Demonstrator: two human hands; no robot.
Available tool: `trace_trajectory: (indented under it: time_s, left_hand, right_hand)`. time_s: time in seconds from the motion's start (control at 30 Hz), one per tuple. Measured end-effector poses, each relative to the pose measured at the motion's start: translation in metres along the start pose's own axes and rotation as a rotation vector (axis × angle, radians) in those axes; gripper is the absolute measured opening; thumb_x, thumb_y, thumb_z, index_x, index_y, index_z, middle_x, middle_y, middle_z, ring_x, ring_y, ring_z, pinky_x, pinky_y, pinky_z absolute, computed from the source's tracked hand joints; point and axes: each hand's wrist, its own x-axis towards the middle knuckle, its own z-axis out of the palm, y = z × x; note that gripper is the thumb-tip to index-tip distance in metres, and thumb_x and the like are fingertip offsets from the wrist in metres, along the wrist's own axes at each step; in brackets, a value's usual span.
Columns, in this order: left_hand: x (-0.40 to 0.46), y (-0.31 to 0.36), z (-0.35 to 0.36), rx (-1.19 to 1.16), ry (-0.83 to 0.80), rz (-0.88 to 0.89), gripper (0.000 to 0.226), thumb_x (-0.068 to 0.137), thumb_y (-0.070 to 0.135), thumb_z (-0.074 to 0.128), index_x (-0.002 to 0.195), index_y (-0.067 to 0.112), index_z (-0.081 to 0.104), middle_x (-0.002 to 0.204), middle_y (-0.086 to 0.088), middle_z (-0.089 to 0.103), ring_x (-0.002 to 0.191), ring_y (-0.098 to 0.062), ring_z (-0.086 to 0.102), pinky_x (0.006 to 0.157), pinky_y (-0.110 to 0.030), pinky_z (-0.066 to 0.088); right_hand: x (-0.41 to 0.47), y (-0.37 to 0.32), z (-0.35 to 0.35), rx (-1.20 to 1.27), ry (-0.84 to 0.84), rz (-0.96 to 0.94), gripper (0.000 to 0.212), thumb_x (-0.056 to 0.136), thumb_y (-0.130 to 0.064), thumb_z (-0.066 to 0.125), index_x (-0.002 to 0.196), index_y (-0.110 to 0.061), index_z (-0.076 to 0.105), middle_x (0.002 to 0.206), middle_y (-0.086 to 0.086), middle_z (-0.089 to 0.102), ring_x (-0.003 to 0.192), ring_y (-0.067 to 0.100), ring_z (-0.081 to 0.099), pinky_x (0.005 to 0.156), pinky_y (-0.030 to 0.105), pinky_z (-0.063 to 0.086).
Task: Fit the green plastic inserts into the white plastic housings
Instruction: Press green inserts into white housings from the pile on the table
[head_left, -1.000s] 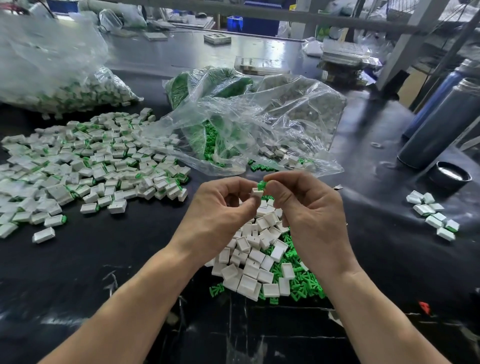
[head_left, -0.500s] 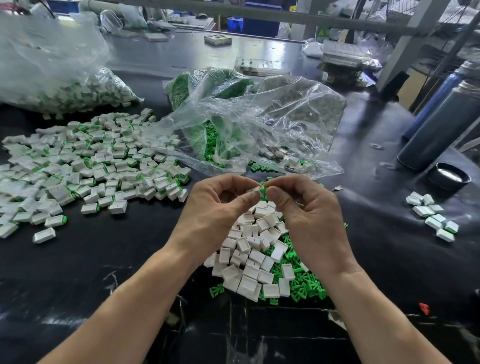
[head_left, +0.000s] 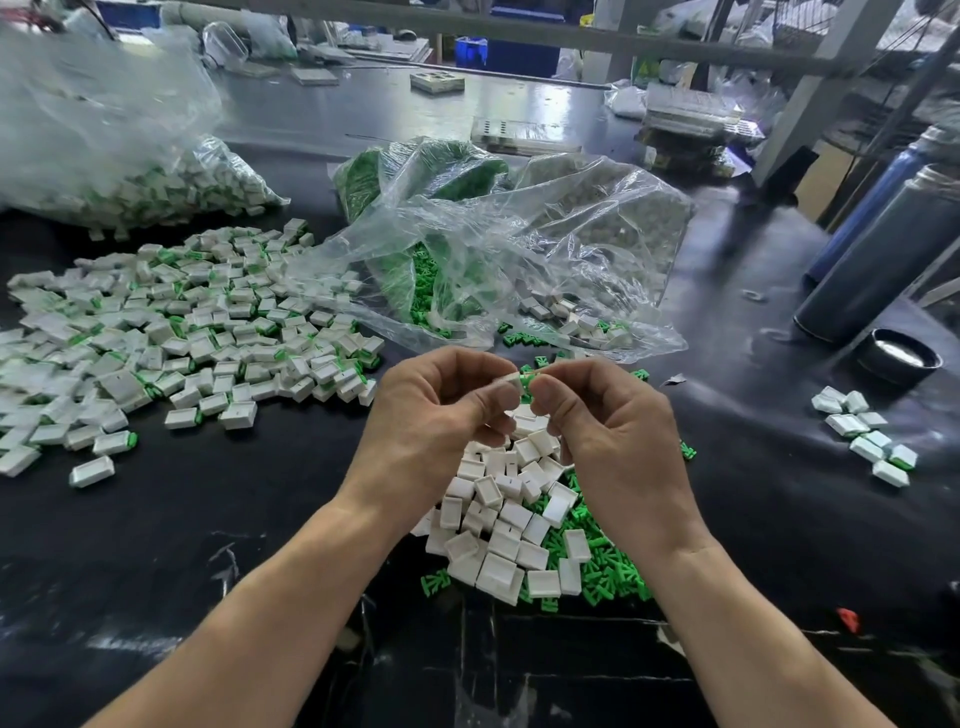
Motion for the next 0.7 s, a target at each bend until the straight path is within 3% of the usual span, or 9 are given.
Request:
trace_trajectory:
  time_s: [0.23, 0.43, 0.57, 0.7]
  left_hand:
    - [-0.002, -0.0021, 0.0021, 0.032, 0.018, 0.002, 0.006, 0.088, 0.004, 0.076, 0.092, 0.007, 0.074, 0.08, -0.01, 0.075, 0.067, -0.02, 0.072, 0.064, -0.029, 0.061]
    - [-0.0038, -0.0062, 0.0027, 0.174, 0.017, 0.048, 0.018, 0.091, -0.005, 0.07, 0.087, 0.013, 0.07, 0.077, -0.005, 0.073, 0.067, -0.018, 0.07, 0.063, -0.023, 0.057]
    - [-0.0051, -0.005, 0.0021, 0.256, 0.006, 0.085, 0.022, 0.09, -0.005, 0.071, 0.083, 0.016, 0.069, 0.074, 0.001, 0.072, 0.067, -0.014, 0.069, 0.062, -0.022, 0.056]
    - [-0.0055, -0.0042, 0.0016, 0.332, 0.008, 0.106, 0.025, 0.09, -0.003, 0.071, 0.081, 0.02, 0.069, 0.074, 0.002, 0.072, 0.067, -0.016, 0.07, 0.064, -0.032, 0.061]
  right_hand:
    - [-0.0036, -0.0015, 0.0004, -0.141, 0.015, -0.008, 0.003, 0.097, -0.029, 0.072, 0.094, -0.028, 0.072, 0.082, -0.013, 0.073, 0.074, 0.007, 0.067, 0.066, 0.028, 0.053]
    - [-0.0043, -0.004, -0.0004, -0.318, -0.011, -0.116, 0.002, 0.096, -0.022, 0.074, 0.095, -0.021, 0.073, 0.083, -0.009, 0.07, 0.078, 0.012, 0.064, 0.07, 0.03, 0.053]
    - [-0.0039, -0.0043, -0.0017, -0.357, -0.025, -0.164, 0.002, 0.095, -0.018, 0.075, 0.094, -0.018, 0.073, 0.083, -0.009, 0.068, 0.075, 0.011, 0.061, 0.067, 0.02, 0.048]
    - [-0.0029, -0.0031, -0.001, -0.403, -0.045, -0.21, 0.003, 0.095, -0.019, 0.075, 0.094, -0.017, 0.073, 0.086, -0.009, 0.068, 0.079, 0.01, 0.061, 0.068, 0.017, 0.047]
